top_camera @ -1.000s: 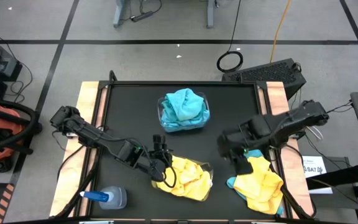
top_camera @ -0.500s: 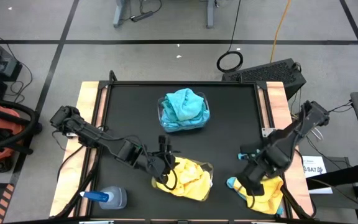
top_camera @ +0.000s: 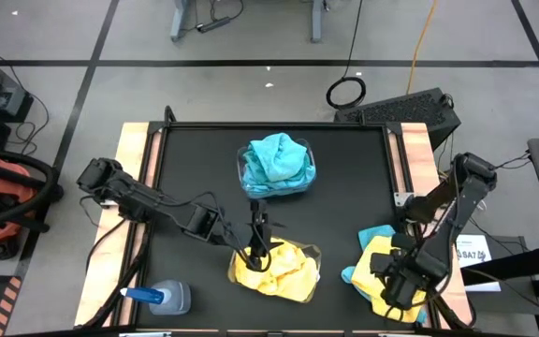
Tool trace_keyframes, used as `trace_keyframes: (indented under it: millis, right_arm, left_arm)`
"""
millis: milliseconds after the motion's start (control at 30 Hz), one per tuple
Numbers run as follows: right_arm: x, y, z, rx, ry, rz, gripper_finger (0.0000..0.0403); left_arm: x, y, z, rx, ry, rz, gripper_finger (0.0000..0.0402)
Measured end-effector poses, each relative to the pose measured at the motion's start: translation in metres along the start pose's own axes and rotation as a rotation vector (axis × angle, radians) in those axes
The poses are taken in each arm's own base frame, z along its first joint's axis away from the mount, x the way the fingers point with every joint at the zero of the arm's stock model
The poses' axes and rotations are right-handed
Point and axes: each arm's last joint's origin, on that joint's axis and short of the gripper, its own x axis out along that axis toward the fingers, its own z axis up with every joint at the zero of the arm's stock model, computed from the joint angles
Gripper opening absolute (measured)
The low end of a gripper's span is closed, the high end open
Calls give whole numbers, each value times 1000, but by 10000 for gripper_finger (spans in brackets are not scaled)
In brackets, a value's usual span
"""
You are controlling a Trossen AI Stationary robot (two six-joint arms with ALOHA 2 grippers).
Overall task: Sort microfiber towel by color & place in baskets
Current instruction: Put the yellow microfiber towel into the bottom transparent bin
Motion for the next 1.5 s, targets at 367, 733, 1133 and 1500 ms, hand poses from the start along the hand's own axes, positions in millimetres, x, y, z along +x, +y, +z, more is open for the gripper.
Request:
trace_keyframes:
  millis: [367,733,1133,1500]
  right_arm:
    - [32,-6,-33,89,27,-126,176]
    - [77,-21,-42,77,5,-166,176]
    - [94,-28,-39,72,-85,-167,52]
    - [84,-21,-40,35,-84,-152,5]
  left_arm:
    - [18,4,5,-2,-122,-55,215]
    - [34,7,-4,15,-105,-76,215]
    - [43,16,-9,5,-87,-54,215]
    - [43,16,-9,4,-93,-52,215]
